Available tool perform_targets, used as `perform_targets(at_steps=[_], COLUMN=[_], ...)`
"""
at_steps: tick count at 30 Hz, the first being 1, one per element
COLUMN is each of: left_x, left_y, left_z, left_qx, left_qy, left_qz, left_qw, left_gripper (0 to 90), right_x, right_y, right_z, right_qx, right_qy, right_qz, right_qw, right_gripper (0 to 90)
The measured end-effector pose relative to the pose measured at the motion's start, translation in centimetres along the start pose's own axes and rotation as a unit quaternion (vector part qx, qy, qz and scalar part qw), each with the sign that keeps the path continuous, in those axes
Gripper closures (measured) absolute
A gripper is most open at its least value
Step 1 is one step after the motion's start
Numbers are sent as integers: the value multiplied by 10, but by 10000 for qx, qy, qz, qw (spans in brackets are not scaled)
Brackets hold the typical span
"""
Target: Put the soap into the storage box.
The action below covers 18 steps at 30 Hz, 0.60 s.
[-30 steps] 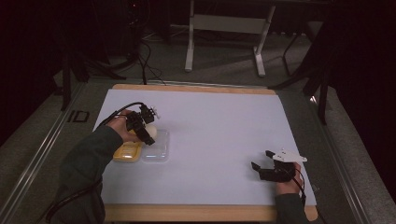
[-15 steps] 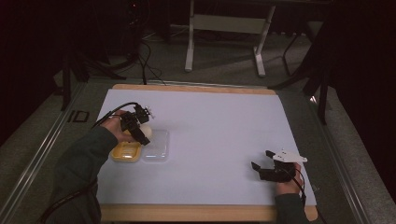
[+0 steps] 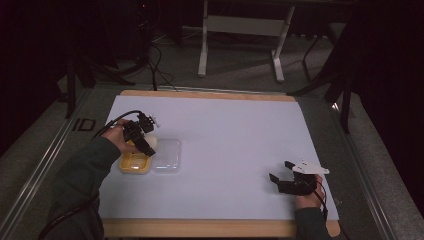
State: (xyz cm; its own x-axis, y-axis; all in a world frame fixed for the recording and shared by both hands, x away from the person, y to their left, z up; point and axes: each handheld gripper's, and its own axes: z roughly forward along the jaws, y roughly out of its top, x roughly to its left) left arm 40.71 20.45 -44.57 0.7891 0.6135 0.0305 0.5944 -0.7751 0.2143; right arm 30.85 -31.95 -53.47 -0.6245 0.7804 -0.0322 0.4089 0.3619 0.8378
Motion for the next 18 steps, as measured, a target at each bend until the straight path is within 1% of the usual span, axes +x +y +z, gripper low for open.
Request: perform_targets(at_steps=[1,8,13,15,18], left_x=[0,3,5,5,7], left_y=[-1,-6,-12,-15,-18], left_z=[0,1,3,4,5], left_qx=[-2,19,85,83,104], left_qy=[-8,-18,-26,-32,-17], left_qz=[-35,-85,-135,-197,-189], left_qw=[10000,10000,9999,9998,9998], left_gripper=[251,251,251,251,251], right_x=[0,0,0,1,1], right_y=[0,0,0,0,0], right_z=[0,0,0,0,0], right_qx=[1,3,1,0,1], right_qy=[0,-7,-10,-12,-14], right_qz=[0,-4,-15,-19,-19], right_qw=[10000,10000,10000,10000,10000], right_gripper=[186,186,186,186,186])
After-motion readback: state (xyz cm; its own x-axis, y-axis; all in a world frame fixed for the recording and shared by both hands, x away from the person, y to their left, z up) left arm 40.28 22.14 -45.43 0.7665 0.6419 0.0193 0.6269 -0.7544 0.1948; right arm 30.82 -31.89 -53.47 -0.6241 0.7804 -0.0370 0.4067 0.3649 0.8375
